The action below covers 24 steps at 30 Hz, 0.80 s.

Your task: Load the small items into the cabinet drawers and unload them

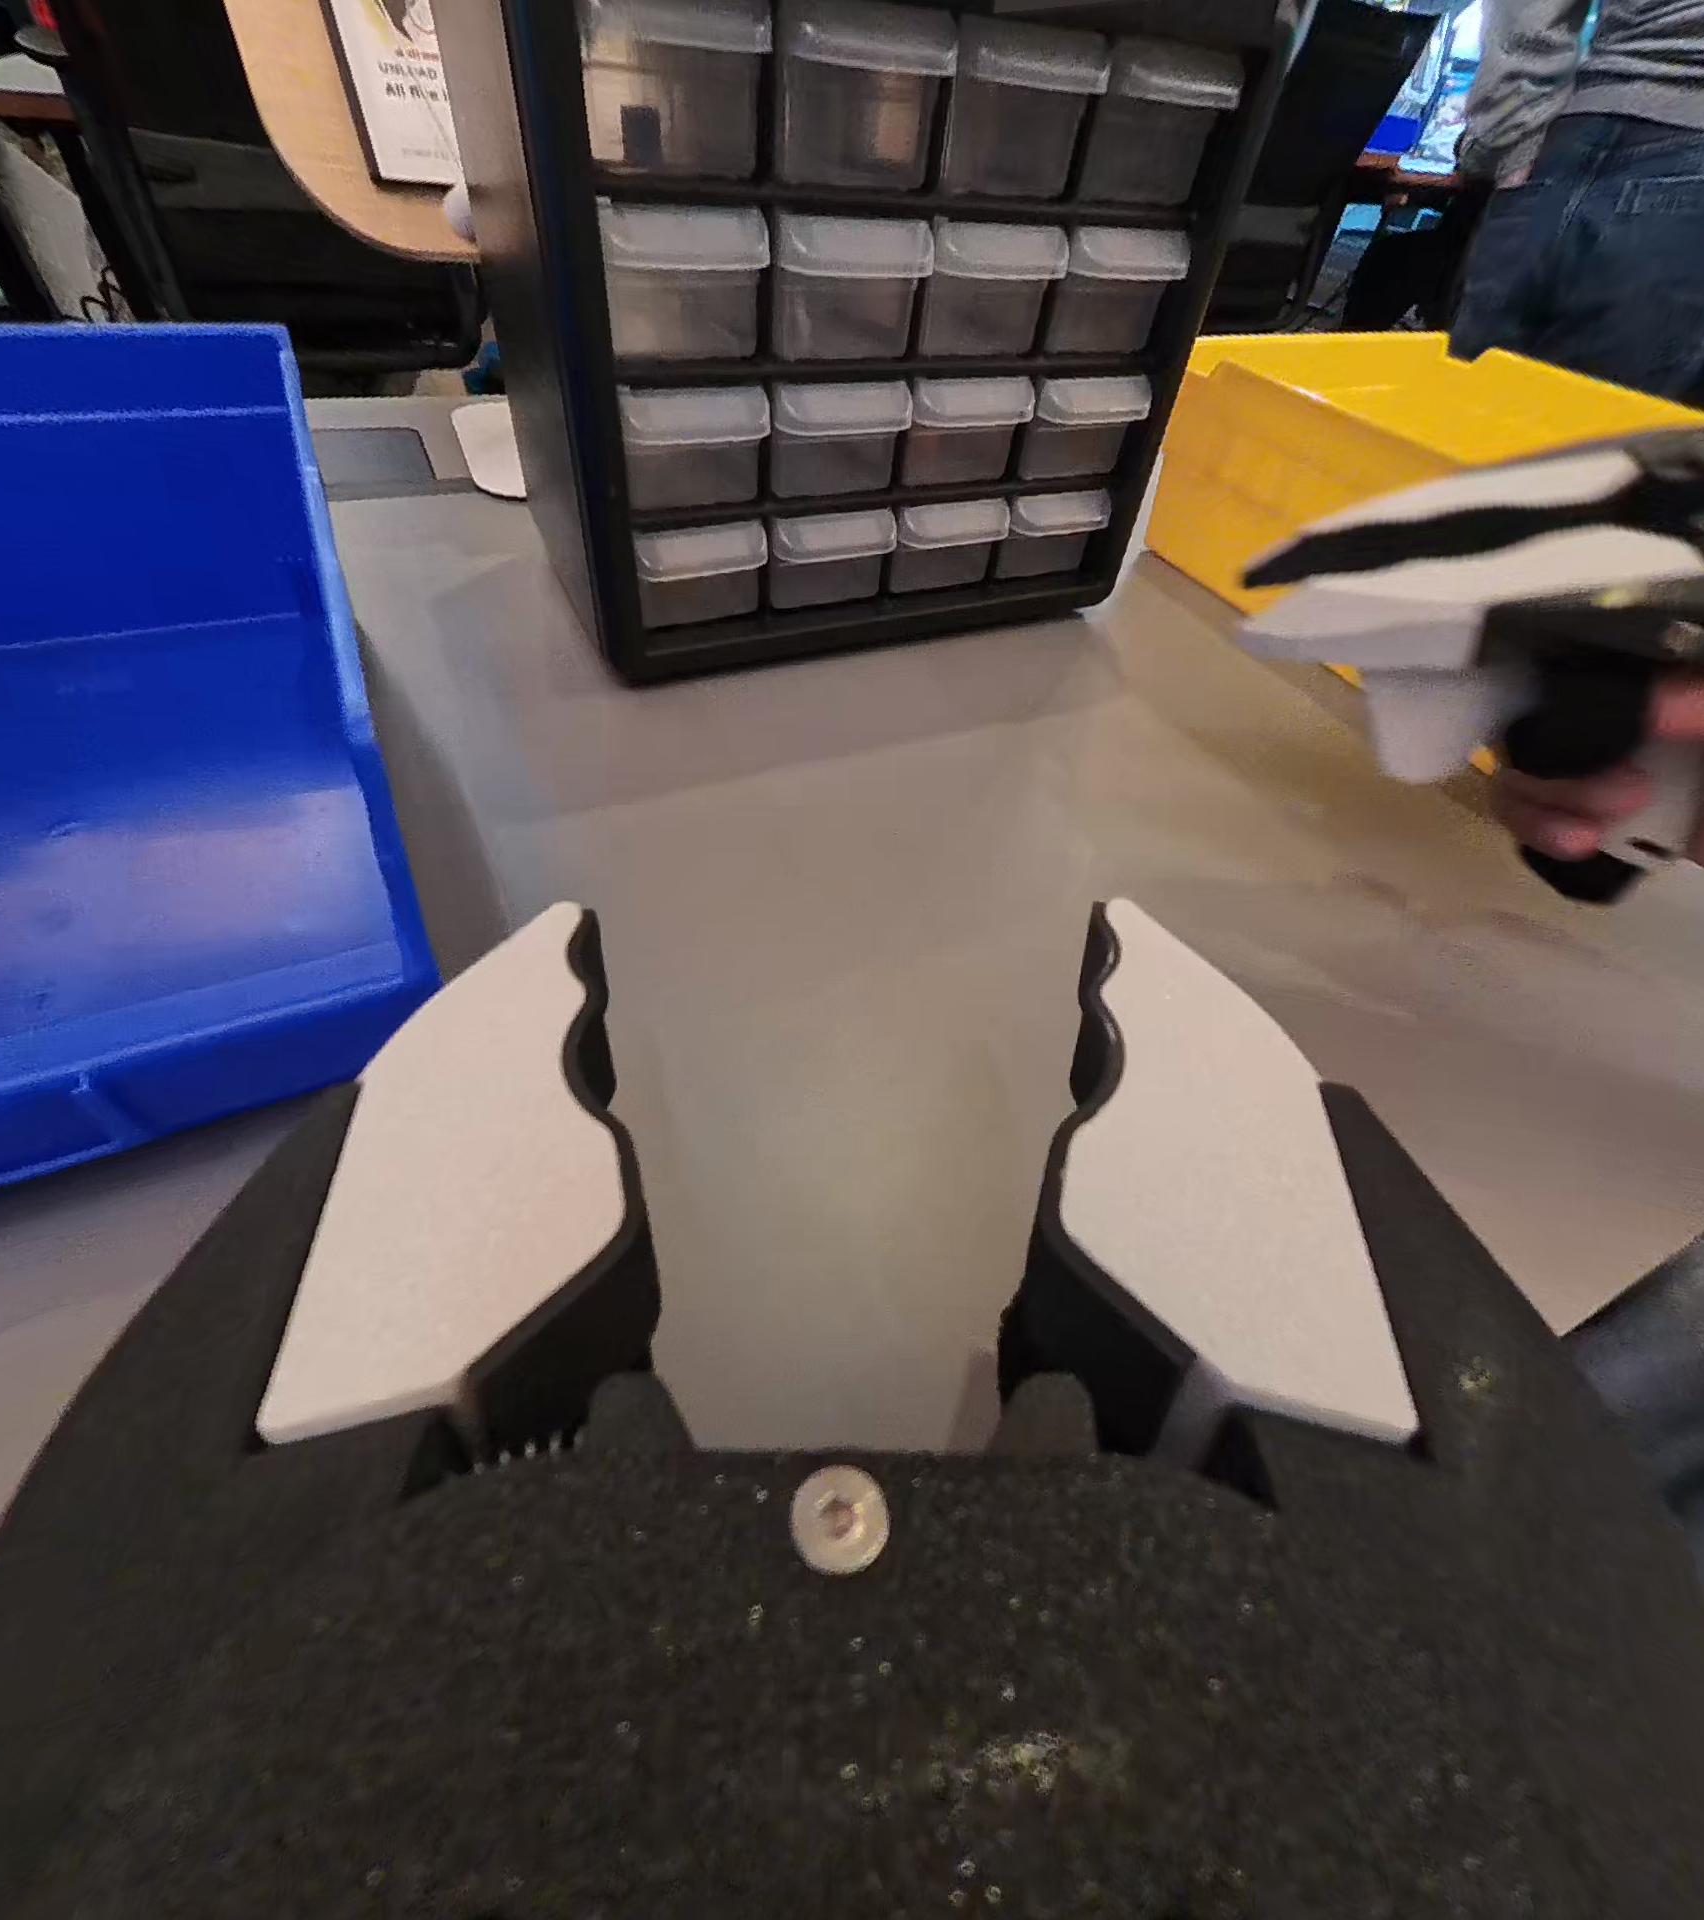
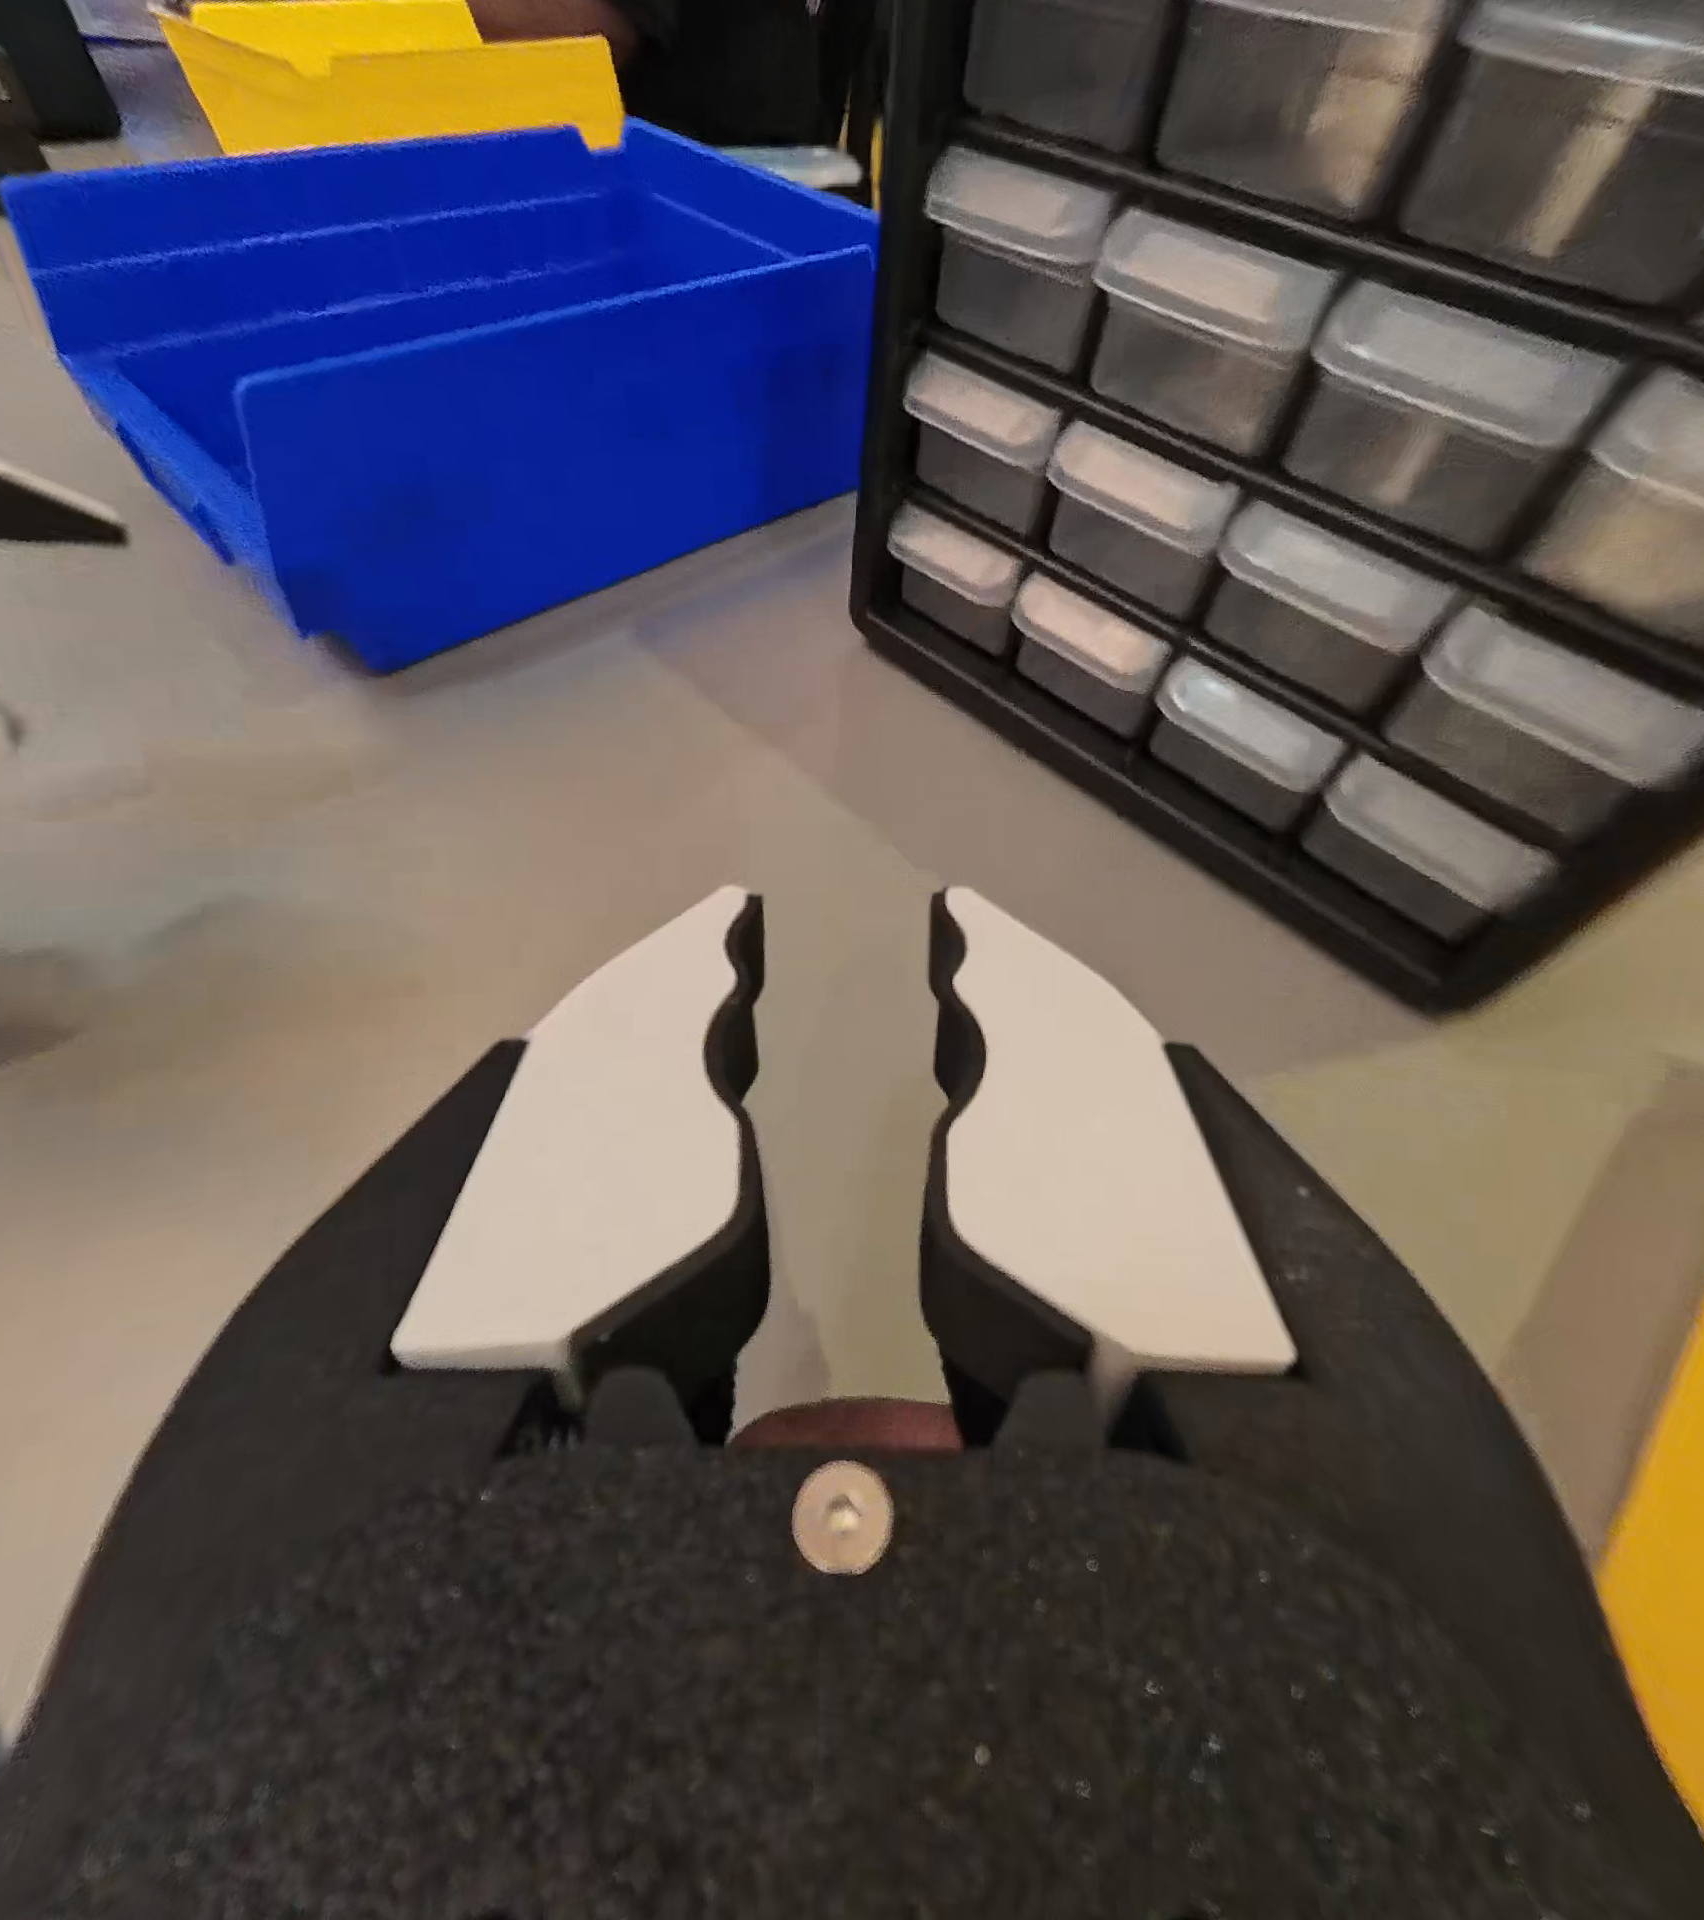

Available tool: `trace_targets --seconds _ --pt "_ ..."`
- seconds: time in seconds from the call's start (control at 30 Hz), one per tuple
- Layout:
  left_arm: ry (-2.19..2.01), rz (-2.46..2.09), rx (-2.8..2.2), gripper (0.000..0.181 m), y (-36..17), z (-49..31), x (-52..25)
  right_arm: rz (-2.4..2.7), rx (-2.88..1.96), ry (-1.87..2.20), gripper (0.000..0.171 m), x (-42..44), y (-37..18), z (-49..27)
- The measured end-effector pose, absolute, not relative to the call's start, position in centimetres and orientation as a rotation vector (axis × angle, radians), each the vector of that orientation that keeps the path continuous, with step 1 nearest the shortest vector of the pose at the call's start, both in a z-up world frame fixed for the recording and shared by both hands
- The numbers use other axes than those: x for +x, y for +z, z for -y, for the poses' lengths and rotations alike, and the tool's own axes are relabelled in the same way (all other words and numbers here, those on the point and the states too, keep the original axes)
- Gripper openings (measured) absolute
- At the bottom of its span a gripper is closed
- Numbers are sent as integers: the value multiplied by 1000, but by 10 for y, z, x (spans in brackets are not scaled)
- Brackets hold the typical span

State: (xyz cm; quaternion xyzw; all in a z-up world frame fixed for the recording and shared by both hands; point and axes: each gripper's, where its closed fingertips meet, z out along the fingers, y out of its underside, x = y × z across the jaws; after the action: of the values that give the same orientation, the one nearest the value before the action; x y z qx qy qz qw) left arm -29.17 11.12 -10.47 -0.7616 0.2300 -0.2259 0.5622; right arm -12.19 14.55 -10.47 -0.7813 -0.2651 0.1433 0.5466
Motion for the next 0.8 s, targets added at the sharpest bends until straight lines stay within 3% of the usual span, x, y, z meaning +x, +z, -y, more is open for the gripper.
trace_targets --seconds 0.3,0.8 --pt "-474 -603 -1793 83 -109 -101 -276 397 -1740 308 31 -54 -107 -100" --pt "-463 -638 -1826 79 -120 -102 -275 494 -1693 261 31 -64 -107 -101"
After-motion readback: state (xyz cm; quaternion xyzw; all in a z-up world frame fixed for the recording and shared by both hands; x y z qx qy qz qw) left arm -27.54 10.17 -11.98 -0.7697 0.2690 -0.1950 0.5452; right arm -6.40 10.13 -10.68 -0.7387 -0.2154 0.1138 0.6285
